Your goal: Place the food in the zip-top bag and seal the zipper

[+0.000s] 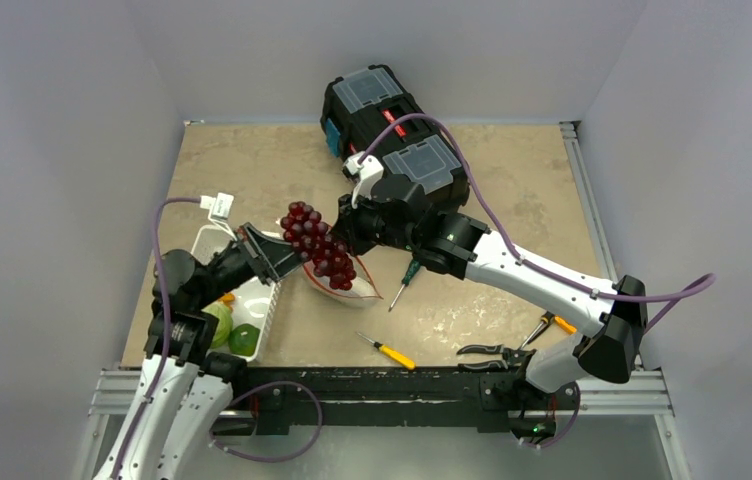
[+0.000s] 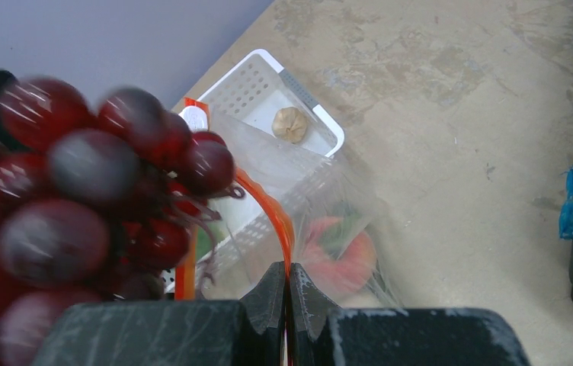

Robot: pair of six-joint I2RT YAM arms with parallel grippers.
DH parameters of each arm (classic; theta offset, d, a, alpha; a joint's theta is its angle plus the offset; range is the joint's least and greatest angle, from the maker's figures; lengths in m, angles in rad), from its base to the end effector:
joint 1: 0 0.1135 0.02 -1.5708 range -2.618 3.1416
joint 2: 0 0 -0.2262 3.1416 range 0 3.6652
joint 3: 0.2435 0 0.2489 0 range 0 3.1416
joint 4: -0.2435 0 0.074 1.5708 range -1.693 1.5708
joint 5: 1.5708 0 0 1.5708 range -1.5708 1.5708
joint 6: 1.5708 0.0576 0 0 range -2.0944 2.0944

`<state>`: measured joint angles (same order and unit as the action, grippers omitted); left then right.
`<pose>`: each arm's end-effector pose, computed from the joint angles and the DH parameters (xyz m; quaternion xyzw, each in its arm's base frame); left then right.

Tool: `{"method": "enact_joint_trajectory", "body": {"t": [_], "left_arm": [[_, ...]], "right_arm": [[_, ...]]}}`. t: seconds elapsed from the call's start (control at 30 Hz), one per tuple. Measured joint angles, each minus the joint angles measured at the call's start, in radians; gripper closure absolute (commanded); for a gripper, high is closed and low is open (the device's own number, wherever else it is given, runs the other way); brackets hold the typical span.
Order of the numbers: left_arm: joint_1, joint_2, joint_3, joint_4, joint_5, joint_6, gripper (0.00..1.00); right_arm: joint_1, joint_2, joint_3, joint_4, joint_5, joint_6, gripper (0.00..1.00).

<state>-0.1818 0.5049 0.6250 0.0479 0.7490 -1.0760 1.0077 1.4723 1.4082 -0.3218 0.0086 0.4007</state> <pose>0.1593 -0.0692 0.3309 -0.0077 0.6624 -0.6091 0.4361 0.1950 0.3080 0.3335 -0.2456 0.7924 0.3588 0.4279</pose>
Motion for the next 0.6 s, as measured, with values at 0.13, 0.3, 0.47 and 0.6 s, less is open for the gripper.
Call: {"method": "enact_joint_trajectory", "body": {"t": [0.13, 0.3, 0.47, 0.6], "left_arm": [[-0.071, -0.002, -0.020, -0.125, -0.076, 0.077, 1.00], [-0.107, 0.021, -0.009, -0.258, -0.154, 0.127, 1.00], [-0.163, 0.094, 0.005, -0.342, -0.237, 0.101, 0.95], [-0.200, 0.116, 0.006, -0.394, -0.289, 0.082, 0.86]], "right_arm": [[0.000, 0.000, 0.000, -0.002, 0.000, 0.000, 1.00], [-0.001, 0.000, 0.000, -0.010, 0.001, 0.000, 1.00], [-0.002, 0.004, 0.000, -0.019, 0.006, 0.000, 1.00], [-0.002, 0.013, 0.000, -0.024, 0.004, 0.000, 1.00]]}}
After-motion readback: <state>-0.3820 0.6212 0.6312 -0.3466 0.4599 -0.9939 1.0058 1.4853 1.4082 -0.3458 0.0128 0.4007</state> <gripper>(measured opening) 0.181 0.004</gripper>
